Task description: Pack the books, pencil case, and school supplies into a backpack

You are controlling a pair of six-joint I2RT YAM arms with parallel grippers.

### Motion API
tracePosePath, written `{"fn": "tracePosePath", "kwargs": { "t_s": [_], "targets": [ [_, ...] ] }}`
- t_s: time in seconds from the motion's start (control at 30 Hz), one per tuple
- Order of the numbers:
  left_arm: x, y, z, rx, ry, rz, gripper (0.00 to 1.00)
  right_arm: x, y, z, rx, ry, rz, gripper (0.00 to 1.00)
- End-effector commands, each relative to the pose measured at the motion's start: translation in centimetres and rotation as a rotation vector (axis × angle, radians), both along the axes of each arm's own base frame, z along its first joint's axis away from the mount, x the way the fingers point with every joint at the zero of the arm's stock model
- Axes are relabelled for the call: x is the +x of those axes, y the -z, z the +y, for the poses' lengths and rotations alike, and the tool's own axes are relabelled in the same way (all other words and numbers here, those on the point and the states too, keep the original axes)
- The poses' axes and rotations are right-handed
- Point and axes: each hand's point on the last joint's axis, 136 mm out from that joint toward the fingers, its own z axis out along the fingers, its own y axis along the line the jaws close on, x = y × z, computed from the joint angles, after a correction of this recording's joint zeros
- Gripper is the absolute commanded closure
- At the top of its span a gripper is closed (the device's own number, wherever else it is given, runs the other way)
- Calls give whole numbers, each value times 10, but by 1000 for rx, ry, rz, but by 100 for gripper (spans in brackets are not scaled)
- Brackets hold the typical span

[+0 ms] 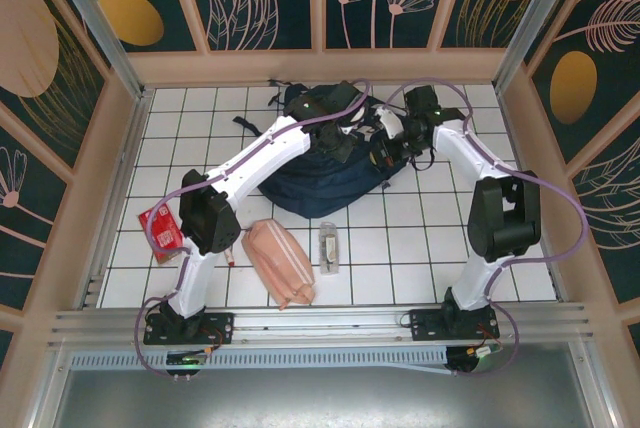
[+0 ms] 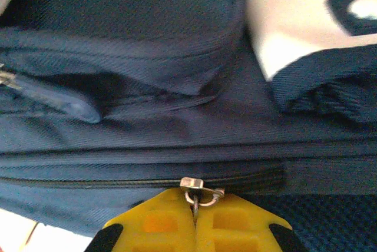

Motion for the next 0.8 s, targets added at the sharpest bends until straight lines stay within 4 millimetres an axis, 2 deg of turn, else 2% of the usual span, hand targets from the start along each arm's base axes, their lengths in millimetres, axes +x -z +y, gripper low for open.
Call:
{"fn": "tracePosePath", "kwargs": {
  "t_s": [0.0, 0.13, 0.23, 0.33, 0.43, 0.47, 0.53, 0.57, 0.63, 0.77],
  "targets": [
    [18, -18, -11, -101, -40, -50, 100, -41, -21, 35, 145, -99, 63, 100],
    [23, -12, -7, -121, -87, -24, 100, -70, -26, 49, 276, -154, 144, 100],
    [27, -11, -6, -143, -110, -14, 100, -83, -25, 56, 313, -172, 185, 100],
    [26, -11, -16, -195, -107, 10, 100, -97, -28, 75, 374, -219, 196, 100],
    [25, -10, -24, -243, -112, 33, 100, -101, -29, 89, 445, -193, 193, 99],
    [25, -9, -26, -251, -110, 38, 100, -102, -29, 91, 461, -183, 188, 95],
    [24, -6, -28, -261, -108, 55, 100, -107, -25, 90, 468, -160, 175, 91],
    [22, -5, -29, -261, -103, 61, 100, -109, -24, 88, 461, -153, 158, 86],
    [22, -5, -30, -261, -88, 62, 100, -111, -22, 78, 402, -138, 72, 81],
    [20, -8, -26, -246, -56, 48, 100, -98, -33, 43, 206, -92, -235, 57]
  ]
}}
